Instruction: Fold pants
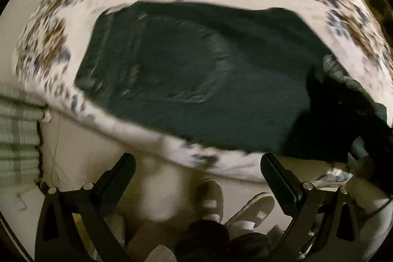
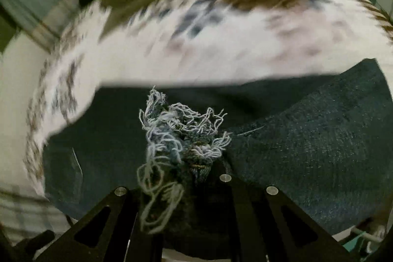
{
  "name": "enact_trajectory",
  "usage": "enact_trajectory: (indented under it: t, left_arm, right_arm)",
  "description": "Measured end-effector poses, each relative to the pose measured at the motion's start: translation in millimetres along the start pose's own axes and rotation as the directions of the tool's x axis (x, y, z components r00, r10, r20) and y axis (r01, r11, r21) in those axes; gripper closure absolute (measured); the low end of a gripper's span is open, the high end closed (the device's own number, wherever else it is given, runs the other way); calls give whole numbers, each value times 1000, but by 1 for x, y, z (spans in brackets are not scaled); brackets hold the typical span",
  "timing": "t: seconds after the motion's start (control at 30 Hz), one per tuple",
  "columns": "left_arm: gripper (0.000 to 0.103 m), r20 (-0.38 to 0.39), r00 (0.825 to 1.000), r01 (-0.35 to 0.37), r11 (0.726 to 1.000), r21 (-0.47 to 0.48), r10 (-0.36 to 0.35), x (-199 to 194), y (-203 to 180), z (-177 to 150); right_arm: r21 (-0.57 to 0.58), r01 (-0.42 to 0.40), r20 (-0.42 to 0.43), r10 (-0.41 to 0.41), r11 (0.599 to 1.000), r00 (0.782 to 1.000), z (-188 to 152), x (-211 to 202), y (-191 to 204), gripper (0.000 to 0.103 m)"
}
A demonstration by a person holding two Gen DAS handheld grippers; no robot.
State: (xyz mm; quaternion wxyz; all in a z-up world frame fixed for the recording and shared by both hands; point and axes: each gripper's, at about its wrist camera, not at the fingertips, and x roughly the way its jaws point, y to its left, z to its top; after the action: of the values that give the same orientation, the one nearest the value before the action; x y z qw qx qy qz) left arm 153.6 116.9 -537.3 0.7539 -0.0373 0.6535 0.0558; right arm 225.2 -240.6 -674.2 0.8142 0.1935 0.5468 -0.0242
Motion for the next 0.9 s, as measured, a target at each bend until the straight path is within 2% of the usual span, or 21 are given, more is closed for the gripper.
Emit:
enact_trajectory:
  t: [0.03, 0.07, 0.1, 0.13, 0.17, 0.23, 0.27, 0.33, 0.43, 0.5, 0.57, 0.6, 0.63, 0.67, 0.7, 0.77, 0.83, 0.9]
  left_arm:
    - [0, -7, 1000, -4, 1000, -17, 4, 3, 8, -1]
    - [0, -12, 1000, -6, 999, -34, 6, 4, 16, -3]
    - [0, -16, 1000, -4, 999, -54, 3, 5, 25, -4]
    - [0, -17, 1000, -3, 998, -66, 2, 5, 30, -5]
    - [0, -19, 1000, -2, 997, -78, 1, 4, 35, -5]
    - [0, -18, 1000, 16, 995, -102, -18, 3, 41, -2]
    - [0, -14, 999, 27, 994, -110, -29, 2, 42, 0]
    - [0, 2, 998, 65, 991, -116, -65, -3, 38, 7]
    - [0, 29, 992, 122, 988, -93, -120, -9, 13, 22]
    - [0, 44, 987, 159, 985, -60, -157, -9, -11, 34]
    - [0, 44, 983, 181, 983, -18, -180, -5, -40, 44]
    - [0, 33, 981, 190, 982, 8, -190, -1, -55, 49]
    - [0, 19, 980, 198, 980, 30, -199, 3, -70, 54]
    - [0, 8, 978, 206, 977, 46, -207, 7, -82, 57]
    - [0, -9, 977, 211, 975, 66, -211, 11, -96, 59]
    - [0, -22, 979, 203, 975, 93, -202, 17, -112, 60]
    - [0, -33, 982, 191, 977, 100, -188, 23, -124, 62]
    - [0, -51, 983, 181, 980, 84, -177, 32, -132, 64]
  right_arm:
    - [-22, 41, -29, -41, 999, 999, -4, 9, 12, 83]
    - [-38, 54, -35, -55, 998, 998, -8, 11, 21, 73]
    - [-43, 6, -57, -8, 999, 998, -12, 12, 26, 53]
    - [-40, -63, -94, 59, 997, 994, -13, 12, 29, 48]
    - [-24, -179, -158, 173, 984, 972, -15, 7, 32, 47]
    - [-5, -235, -195, 229, 972, 954, -16, -13, 27, 47]
    - [19, -238, -180, 238, 971, 954, -14, -30, 15, 47]
    - [88, -201, -138, 212, 976, 967, -6, -57, -20, 45]
    - [248, -56, -84, 79, 967, 993, 7, -93, -105, 38]
    - [311, 20, -92, 9, 950, 996, 14, -97, -151, 36]
    - [340, 58, -152, -6, 939, 988, 22, -78, -189, 35]
    - [310, 103, -240, -27, 945, 970, 24, -56, -201, 34]
    - [258, 134, -318, -47, 957, 947, 24, -33, -207, 34]
    - [205, 146, -347, -68, 968, 935, 27, -22, -205, 29]
    - [118, 152, -352, -102, 981, 930, 31, -15, -193, 19]
    - [11, 143, -368, -128, 990, 921, 35, -14, -176, 18]
    - [15, 103, -323, -92, 995, 942, 39, -28, -175, 18]
    - [97, 74, -272, -46, 993, 961, 41, -42, -187, 18]
